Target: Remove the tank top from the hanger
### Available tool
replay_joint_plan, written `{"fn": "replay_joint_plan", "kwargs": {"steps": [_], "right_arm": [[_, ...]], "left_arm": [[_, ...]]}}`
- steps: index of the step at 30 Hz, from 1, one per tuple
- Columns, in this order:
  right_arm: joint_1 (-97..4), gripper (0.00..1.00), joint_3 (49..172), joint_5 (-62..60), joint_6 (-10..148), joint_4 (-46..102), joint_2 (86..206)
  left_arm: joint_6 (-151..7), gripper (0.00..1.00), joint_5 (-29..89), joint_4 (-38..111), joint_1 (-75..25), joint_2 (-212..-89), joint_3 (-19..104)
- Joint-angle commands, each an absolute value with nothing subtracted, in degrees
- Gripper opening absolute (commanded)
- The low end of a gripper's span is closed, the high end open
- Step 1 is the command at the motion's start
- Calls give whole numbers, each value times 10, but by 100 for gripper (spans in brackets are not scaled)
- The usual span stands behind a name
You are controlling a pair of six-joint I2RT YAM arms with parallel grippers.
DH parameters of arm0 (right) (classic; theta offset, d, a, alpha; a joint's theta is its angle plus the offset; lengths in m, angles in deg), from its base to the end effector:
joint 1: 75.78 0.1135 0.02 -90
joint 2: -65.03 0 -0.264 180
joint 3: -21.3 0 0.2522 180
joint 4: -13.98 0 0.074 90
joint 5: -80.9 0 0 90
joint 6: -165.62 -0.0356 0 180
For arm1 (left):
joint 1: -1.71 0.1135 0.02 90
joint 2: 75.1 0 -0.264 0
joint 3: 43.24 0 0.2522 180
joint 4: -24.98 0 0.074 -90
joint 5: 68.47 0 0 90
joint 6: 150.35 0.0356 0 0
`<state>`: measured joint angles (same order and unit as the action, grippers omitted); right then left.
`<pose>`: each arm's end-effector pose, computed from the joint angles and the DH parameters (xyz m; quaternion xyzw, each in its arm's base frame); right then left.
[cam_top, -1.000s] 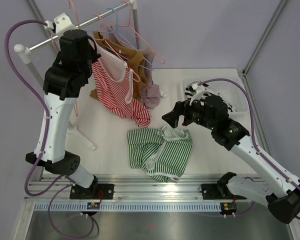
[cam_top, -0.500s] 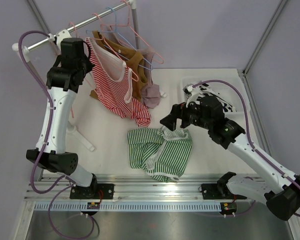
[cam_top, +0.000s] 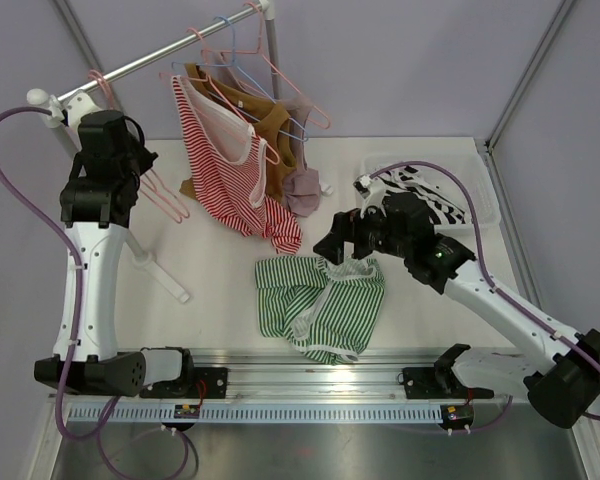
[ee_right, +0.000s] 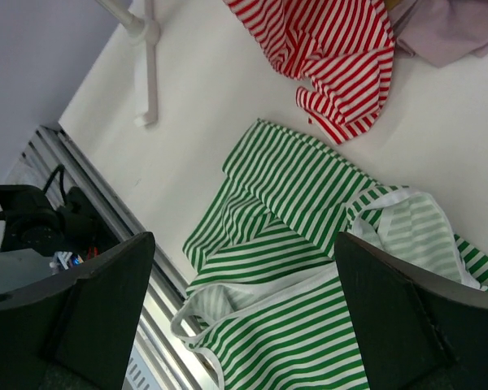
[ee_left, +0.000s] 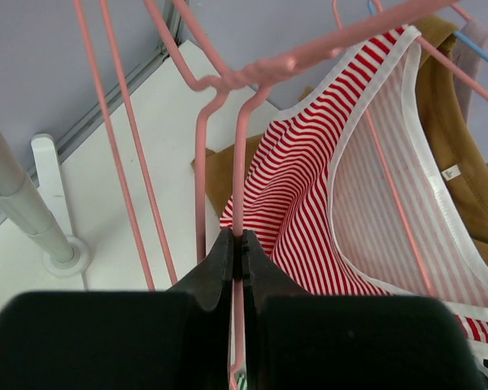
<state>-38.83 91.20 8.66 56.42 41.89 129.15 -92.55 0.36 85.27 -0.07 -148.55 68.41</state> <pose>0.1978 0.1623 0.3358 -0.2116 0.7966 0.3726 0.4264 0.2426 0.0053 0.4822 -0.3129 0.7599 -0.0147 0.5696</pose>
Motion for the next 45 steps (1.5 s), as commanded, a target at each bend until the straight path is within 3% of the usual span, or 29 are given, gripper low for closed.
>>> {"fn": "replay_joint_plan", "kwargs": {"steps": [1, 5, 7, 8, 11, 17, 18, 25, 27, 28, 30, 32, 33, 39, 45], "right_arm": [[-341, 99, 935, -6, 589, 449, 1324], [-314, 99, 949, -78, 588, 473, 1405], [-293, 100, 951, -87, 584, 483, 1430], [-285, 99, 950, -109, 578, 486, 1452], [-245, 99, 940, -137, 568, 495, 1490], [-203, 99, 922, -185, 527, 510, 1560], [-200, 100, 922, -191, 520, 512, 1570], [-188, 97, 935, -253, 495, 526, 1664], [-188, 83, 931, -255, 499, 521, 1672], [-188, 69, 928, -255, 501, 512, 1675], [-188, 31, 922, -254, 507, 503, 1673], [-188, 15, 925, -254, 519, 499, 1661], [-188, 0, 927, -255, 524, 499, 1654], [-189, 0, 970, -315, 555, 534, 1540], [-250, 0, 1050, -406, 607, 614, 1427]], "left_arm": [[-936, 0, 36, 809, 2, -1467, 657], [-939, 2, 53, 814, 2, -1460, 660], [-937, 21, 61, 821, 2, -1458, 664], [-936, 38, 66, 822, 2, -1451, 668], [-925, 62, 86, 836, 2, -1445, 680], [-911, 85, 163, 840, 2, -1401, 676], [-912, 99, 178, 847, 2, -1394, 678], [-894, 99, 210, 869, 2, -1328, 683], [-887, 99, 212, 880, 2, -1306, 684], [-879, 99, 213, 881, 1, -1296, 678], [-873, 99, 235, 885, 2, -1263, 667], [-862, 99, 252, 880, 2, -1236, 640], [-858, 99, 266, 872, 2, -1211, 629], [-830, 99, 353, 799, 1, -1100, 511], [-802, 99, 356, 836, 1, -1073, 487]]}}
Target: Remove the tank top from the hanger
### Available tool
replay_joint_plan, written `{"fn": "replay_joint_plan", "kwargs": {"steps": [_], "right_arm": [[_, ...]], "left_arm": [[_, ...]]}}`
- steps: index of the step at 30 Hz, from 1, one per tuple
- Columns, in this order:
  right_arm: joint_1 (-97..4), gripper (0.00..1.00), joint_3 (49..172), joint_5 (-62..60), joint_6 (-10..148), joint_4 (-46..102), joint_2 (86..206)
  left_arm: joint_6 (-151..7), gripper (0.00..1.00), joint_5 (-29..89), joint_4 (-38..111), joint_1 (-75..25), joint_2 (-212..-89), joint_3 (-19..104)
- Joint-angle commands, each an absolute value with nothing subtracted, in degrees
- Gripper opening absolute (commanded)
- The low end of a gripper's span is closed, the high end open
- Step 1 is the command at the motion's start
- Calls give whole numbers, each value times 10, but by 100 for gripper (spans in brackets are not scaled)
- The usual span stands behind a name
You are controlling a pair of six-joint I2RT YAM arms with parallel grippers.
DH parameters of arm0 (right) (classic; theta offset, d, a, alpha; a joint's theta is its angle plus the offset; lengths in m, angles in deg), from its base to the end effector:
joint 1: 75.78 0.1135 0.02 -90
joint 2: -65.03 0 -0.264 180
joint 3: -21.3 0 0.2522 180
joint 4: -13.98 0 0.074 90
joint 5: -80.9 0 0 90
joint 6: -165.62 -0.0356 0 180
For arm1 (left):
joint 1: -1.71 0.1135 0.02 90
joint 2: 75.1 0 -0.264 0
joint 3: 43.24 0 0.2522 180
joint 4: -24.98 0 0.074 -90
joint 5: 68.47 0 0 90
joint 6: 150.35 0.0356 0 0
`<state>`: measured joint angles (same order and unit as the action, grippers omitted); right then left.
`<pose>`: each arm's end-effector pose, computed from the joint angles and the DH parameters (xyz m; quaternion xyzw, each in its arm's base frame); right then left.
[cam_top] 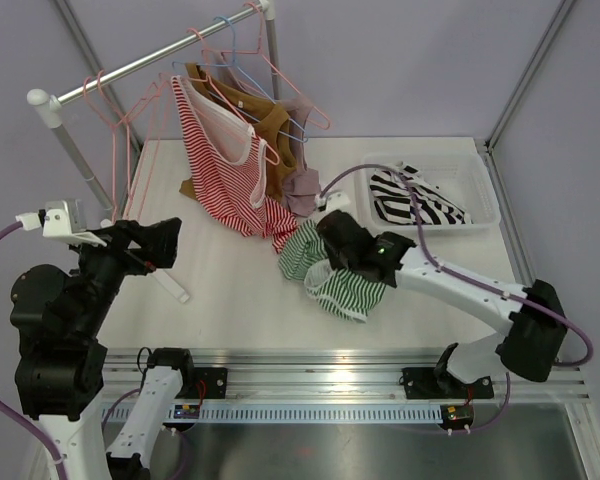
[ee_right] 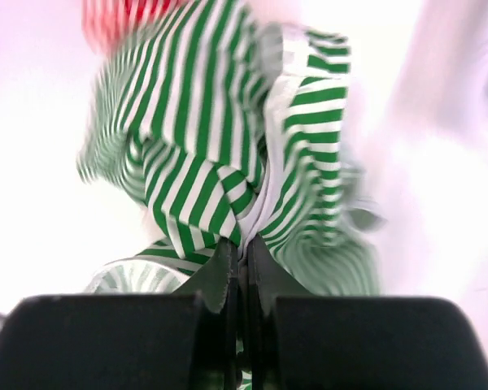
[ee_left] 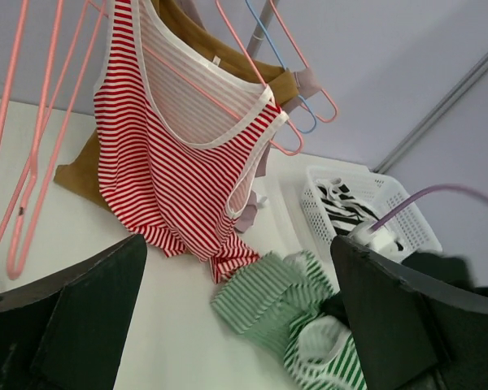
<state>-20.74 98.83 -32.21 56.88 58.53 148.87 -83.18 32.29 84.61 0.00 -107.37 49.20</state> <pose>0.1889 0.2458 0.2655 -0.2238 0.8981 0.0460 0.3758 0.0310 -0.0076 0.4743 -0.0629 0.7010 -0.2148 0.6771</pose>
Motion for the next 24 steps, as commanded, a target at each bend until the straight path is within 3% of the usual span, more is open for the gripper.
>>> {"fn": "replay_joint_plan", "kwargs": {"steps": [1, 7, 15, 19, 24], "right_arm": [[-265, 0, 1068, -409, 622, 616, 1404], [-395, 0, 1154, -438, 688, 593, 1374], [-560, 0, 1212, -485, 710, 506, 1435], [-624, 0, 1191, -396, 747, 425, 1469], [-712, 0, 1228, -281, 720, 485, 1543]], "left_arm": [[-791, 99, 355, 844, 1, -1073, 488], [-781, 99, 348, 861, 1, -1061, 478], [-789, 99, 366, 865, 1, -1068, 489], [-788, 99, 369, 868, 1, -1072, 501], [-792, 99, 370, 873, 1, -1077, 511]]}}
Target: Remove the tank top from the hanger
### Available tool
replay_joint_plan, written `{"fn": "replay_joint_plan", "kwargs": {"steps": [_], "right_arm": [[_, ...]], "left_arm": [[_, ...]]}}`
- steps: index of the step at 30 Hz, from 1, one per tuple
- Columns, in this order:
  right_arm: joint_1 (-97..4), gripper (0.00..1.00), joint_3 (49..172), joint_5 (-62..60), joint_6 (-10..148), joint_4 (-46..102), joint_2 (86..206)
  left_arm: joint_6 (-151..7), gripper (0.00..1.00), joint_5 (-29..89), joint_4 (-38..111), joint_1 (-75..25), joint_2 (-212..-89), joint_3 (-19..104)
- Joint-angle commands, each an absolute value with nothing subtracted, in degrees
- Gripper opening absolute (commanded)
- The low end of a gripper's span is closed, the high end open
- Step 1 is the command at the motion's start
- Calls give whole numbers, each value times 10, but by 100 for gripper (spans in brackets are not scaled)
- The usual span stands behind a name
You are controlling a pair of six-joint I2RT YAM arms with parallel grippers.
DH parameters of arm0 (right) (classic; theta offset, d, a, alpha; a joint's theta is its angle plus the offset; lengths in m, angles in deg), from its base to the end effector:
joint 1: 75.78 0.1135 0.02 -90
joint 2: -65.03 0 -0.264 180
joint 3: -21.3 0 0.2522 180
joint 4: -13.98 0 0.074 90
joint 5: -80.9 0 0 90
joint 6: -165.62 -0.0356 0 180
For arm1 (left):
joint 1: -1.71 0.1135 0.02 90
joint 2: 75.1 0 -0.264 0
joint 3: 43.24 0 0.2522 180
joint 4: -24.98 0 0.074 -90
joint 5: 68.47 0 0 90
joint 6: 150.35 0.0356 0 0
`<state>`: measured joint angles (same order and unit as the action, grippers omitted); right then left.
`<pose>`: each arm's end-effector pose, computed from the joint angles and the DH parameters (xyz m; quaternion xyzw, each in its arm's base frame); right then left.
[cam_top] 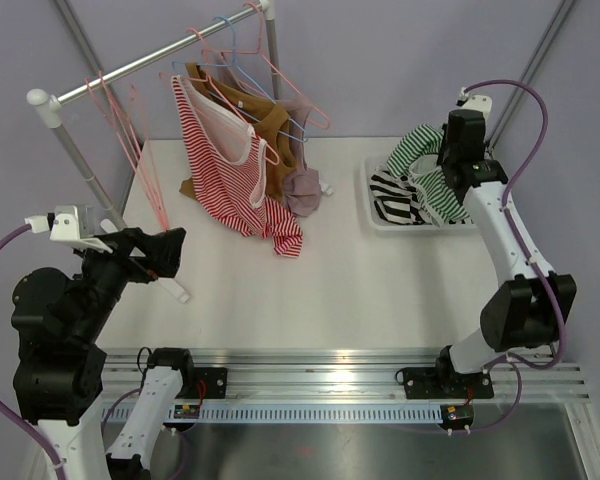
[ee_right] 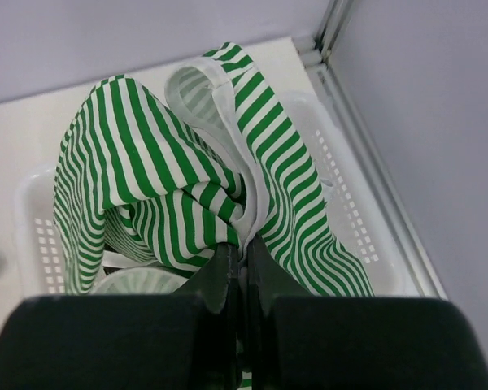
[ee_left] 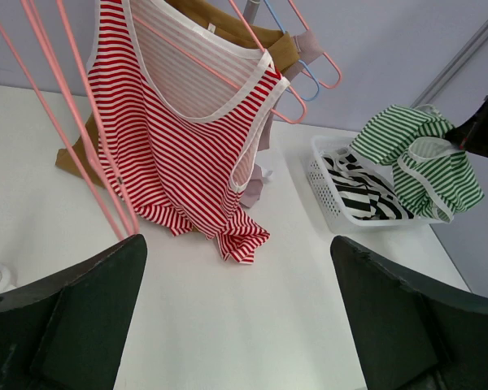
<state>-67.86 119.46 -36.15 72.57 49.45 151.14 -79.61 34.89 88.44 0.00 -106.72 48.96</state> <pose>0.3447 0.0316 0.3875 0.0937 0.8174 -0.1436 0.5499 0.0273 -0.0090 0.4661 -0.0306 0.7235 -0.2074 0.6577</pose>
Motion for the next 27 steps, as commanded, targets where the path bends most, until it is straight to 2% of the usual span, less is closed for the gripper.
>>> {"fn": "replay_joint_plan", "kwargs": {"steps": [1, 6, 12, 18, 19, 21, 23, 24, 27], "right_arm": [[-724, 0, 1242, -243, 705, 495, 1574], [-753, 0, 1290, -179, 702, 542, 1707], [-785, 0, 1368, -160, 676, 601, 1836], [-787, 0, 1318, -174, 653, 585, 1840], [-788, 20, 1318, -176, 646, 586, 1835], [-788, 46, 1330, -185, 643, 596, 1811], [-788, 57, 1348, -189, 645, 603, 1775], [-788, 67, 1360, -192, 645, 610, 1765], [-788, 82, 1415, -203, 652, 648, 1731]], "left_arm": [[-792, 99, 369, 873, 1, -1079, 515], [-799, 99, 362, 881, 1, -1087, 527], [-800, 99, 337, 900, 1, -1095, 549], [-826, 99, 324, 905, 1, -1103, 569], [-828, 99, 328, 905, 1, -1107, 576], [-835, 99, 333, 906, 1, -1125, 599], [-844, 99, 331, 899, 1, -1137, 610], [-848, 99, 338, 881, 1, -1144, 609], [-875, 99, 356, 845, 1, -1172, 611]]}}
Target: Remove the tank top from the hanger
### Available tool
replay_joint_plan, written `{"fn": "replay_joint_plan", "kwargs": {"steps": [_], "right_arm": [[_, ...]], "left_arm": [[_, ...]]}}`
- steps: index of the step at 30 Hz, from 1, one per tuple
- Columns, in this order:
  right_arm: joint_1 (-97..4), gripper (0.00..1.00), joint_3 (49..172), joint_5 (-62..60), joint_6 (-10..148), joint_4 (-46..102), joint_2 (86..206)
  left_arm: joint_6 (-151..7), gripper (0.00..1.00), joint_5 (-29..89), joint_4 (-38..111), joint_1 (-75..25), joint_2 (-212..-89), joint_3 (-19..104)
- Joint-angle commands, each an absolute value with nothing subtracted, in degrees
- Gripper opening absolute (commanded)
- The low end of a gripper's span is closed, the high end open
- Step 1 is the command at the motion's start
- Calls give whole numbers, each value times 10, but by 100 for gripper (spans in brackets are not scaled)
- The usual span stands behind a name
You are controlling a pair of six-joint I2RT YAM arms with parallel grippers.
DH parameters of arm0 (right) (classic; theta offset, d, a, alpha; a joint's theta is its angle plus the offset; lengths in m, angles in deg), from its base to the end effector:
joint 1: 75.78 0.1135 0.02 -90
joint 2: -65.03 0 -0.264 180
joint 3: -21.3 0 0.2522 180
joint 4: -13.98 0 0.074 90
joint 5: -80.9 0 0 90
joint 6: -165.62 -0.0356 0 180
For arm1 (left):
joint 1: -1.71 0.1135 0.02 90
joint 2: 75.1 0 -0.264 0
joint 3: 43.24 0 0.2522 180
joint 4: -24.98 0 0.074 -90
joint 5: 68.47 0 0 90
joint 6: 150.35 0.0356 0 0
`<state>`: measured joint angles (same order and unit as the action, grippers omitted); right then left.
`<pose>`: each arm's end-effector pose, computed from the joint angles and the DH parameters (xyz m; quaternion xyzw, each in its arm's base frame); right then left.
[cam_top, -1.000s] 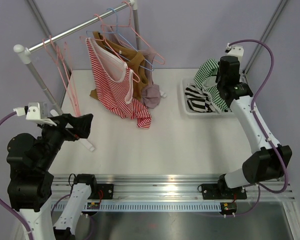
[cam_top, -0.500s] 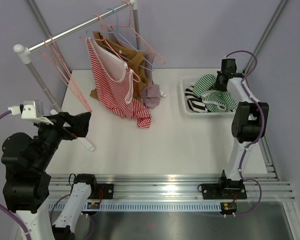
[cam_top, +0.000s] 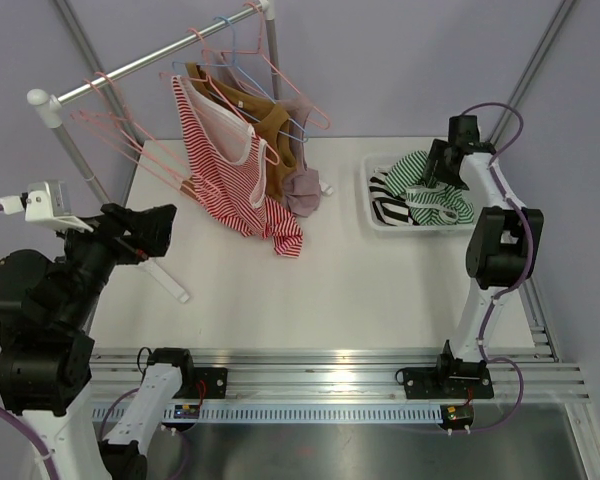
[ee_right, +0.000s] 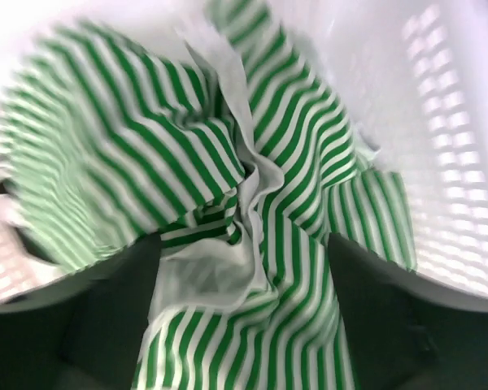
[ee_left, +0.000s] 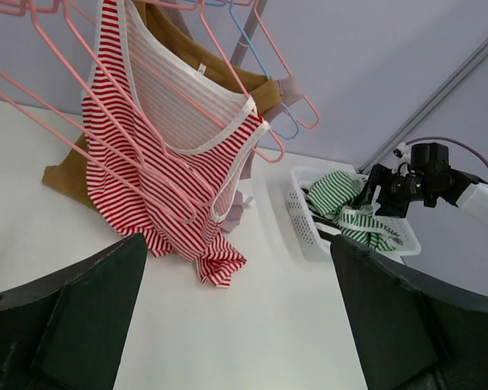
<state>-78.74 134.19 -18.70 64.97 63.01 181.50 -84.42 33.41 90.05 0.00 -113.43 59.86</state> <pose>0.4547 -0.0295 0.2474 0.1385 0.9341 -0.0577 0.3240 0.0290 -0.0082 0.5048 -0.0651 0.7059 -0.2280 0.6674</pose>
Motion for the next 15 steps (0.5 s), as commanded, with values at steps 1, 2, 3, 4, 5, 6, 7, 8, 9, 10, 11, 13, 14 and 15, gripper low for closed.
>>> {"fn": "replay_joint_plan", "kwargs": {"steps": [1, 2, 3, 4, 5, 6, 7, 8, 9, 10, 11, 13, 14, 15], "right_arm": [[-788, 94, 1426, -203, 652, 666, 1716], [-787, 99, 1444, -196, 655, 675, 1707], [-788, 100, 1450, -188, 654, 682, 1697], [-788, 100, 1454, -166, 654, 697, 1676], [-788, 100, 1453, -154, 645, 705, 1664], [-788, 100, 1448, -134, 636, 710, 1650], [-788, 99, 1436, -62, 626, 701, 1613], [-788, 99, 1389, -10, 613, 684, 1590], [-788, 99, 1356, 41, 602, 656, 1564], [-788, 100, 1318, 130, 584, 589, 1508], [-788, 99, 1244, 171, 545, 553, 1479], [-785, 100, 1143, 251, 484, 451, 1399], [-782, 99, 1114, 274, 468, 421, 1374], [-779, 99, 1087, 295, 455, 395, 1350]], "left_arm": [[-886, 99, 359, 838, 1, -1179, 614], [-892, 99, 361, 830, 1, -1189, 616], [-895, 99, 361, 818, 1, -1209, 622], [-901, 99, 359, 815, 1, -1218, 627], [-904, 99, 357, 810, 1, -1228, 632], [-906, 99, 345, 804, 1, -1237, 643], [-911, 99, 338, 801, 0, -1257, 649], [-912, 99, 328, 799, 0, -1268, 657], [-913, 99, 321, 800, -2, -1277, 665], [-913, 99, 314, 800, -6, -1302, 682], [-911, 99, 305, 799, -13, -1312, 690], [-904, 99, 256, 799, -43, -1346, 715], [-901, 99, 221, 798, -65, -1361, 723], [-898, 99, 202, 799, -75, -1373, 732]]}}
